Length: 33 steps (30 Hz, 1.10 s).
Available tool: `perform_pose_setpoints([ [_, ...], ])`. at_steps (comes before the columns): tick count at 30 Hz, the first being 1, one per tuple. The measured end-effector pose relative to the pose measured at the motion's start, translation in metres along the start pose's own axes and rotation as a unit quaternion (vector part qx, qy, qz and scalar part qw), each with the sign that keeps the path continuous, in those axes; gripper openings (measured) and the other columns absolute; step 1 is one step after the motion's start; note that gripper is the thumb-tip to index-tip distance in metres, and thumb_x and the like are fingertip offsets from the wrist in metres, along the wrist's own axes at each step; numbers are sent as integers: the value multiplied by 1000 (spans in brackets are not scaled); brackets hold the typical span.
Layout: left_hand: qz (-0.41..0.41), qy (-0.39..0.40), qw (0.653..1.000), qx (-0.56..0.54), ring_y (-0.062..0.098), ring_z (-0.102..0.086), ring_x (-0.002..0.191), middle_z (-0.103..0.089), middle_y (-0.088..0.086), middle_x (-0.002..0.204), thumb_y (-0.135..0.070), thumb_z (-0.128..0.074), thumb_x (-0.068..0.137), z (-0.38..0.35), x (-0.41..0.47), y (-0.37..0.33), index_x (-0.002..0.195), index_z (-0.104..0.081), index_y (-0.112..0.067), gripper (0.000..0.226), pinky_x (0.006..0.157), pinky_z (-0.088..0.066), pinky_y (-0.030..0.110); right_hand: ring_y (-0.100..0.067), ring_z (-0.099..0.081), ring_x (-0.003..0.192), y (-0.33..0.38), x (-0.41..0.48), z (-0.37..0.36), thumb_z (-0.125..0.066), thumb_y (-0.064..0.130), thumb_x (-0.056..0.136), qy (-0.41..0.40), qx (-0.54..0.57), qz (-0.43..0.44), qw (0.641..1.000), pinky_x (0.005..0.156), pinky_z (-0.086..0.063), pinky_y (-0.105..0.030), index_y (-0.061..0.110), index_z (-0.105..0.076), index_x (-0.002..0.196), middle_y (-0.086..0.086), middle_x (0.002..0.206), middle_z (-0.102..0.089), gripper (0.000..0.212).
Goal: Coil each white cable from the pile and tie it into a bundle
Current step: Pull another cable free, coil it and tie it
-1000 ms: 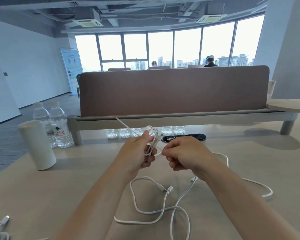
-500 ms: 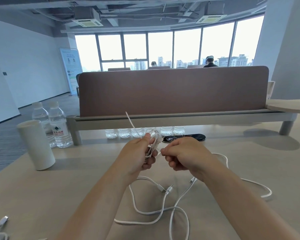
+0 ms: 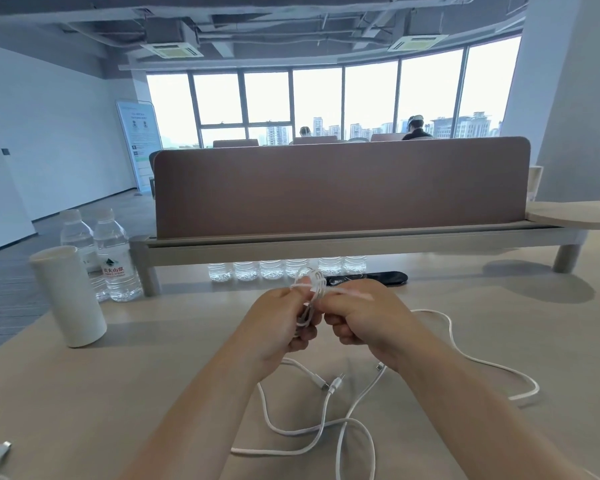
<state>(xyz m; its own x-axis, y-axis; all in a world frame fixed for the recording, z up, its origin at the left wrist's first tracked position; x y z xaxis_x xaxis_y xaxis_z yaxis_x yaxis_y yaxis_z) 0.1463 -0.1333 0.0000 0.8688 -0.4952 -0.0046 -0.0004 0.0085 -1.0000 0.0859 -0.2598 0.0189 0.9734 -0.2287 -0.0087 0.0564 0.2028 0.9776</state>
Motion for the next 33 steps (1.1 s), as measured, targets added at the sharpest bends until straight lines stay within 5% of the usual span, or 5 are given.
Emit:
perform_pose_setpoints([
  [6, -20, -7, 1000, 22, 17, -40, 50, -53, 8, 68, -39, -46, 106, -2, 0, 3, 79, -58, -8, 43, 48, -30, 21, -13, -37, 44, -1, 1, 1, -67, 10, 87, 4, -21, 4, 1000, 46, -30, -22, 8, -65, 71, -5, 57, -49, 16],
  [13, -35, -44, 995, 78, 19, -43, 51, -57, 8, 69, -36, -43, 107, 11, 4, 0, 83, -58, -9, 39, 51, -32, 23, -26, -65, 57, 9, -3, 11, -62, 39, 97, -20, 54, -46, 997, 63, -59, -34, -1, -66, 86, -13, 67, -68, 42],
  [18, -41, -53, 991, 112, 20, -48, 54, -59, 7, 69, -38, -41, 107, 13, 5, 2, 84, -60, -9, 41, 57, -36, 29, -32, -75, 80, 20, -14, 13, -63, 51, 92, 86, -12, -48, 995, 83, -61, -41, -2, -64, 99, -19, 84, -76, 54],
  [23, -37, -52, 992, 106, 18, -45, 50, -56, 10, 71, -37, -42, 107, 13, 5, 1, 85, -58, -7, 40, 53, -34, 26, -16, -50, 53, 13, -9, 9, -67, 25, 95, 61, -54, -4, 997, 54, -45, -25, 6, -66, 86, -4, 60, -60, 21],
  [33, 8, 4, 993, 114, 14, -43, 49, -56, 6, 71, -33, -43, 107, 12, 0, -1, 91, -60, -9, 34, 49, -32, 22, -13, -37, 47, 6, 3, 21, -63, 15, 96, -14, -40, 36, 998, 48, -32, -22, 10, -62, 74, -1, 55, -52, 23],
])
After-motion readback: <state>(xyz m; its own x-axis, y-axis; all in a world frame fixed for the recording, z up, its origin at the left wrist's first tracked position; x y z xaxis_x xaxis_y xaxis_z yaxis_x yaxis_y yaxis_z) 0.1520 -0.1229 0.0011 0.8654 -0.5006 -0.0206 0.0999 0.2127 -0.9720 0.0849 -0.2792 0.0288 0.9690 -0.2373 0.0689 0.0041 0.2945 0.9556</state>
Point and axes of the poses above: each hand's wrist, its own x-axis towards the middle knuckle, its own z-axis out of the back of the hand, y = z × x, the point moved 1 cm from there along x, towards the middle knuckle
